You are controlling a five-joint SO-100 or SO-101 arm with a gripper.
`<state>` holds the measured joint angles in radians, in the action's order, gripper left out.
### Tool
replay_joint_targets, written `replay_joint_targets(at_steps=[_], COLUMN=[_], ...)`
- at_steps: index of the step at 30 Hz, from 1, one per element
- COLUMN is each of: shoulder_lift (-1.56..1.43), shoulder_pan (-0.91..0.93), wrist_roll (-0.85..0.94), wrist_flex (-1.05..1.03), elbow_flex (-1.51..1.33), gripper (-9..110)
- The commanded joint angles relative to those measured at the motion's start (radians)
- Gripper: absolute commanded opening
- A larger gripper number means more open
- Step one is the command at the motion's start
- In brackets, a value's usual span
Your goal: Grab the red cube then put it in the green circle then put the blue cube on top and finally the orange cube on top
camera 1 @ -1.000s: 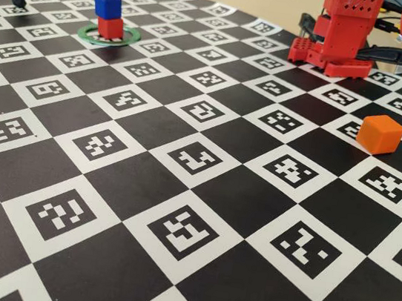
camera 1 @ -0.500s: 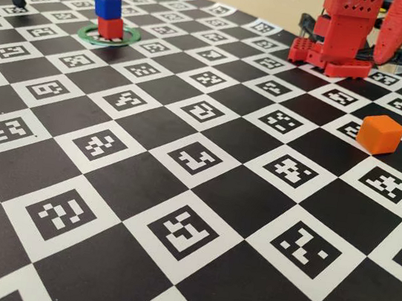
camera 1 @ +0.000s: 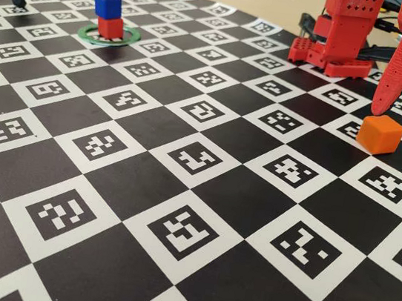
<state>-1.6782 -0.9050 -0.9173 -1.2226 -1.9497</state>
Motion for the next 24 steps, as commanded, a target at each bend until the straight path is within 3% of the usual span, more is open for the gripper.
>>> replay_joint_targets(at_steps=[1, 24], shoulder_lift=[-0.017, -0.124], shoulder_pan=[-0.035, -0.023], wrist_roll=[-0.008, 0.043], wrist_flex=[0.02, 0.156], elbow_flex=[0.008, -0.146], gripper=[49, 49])
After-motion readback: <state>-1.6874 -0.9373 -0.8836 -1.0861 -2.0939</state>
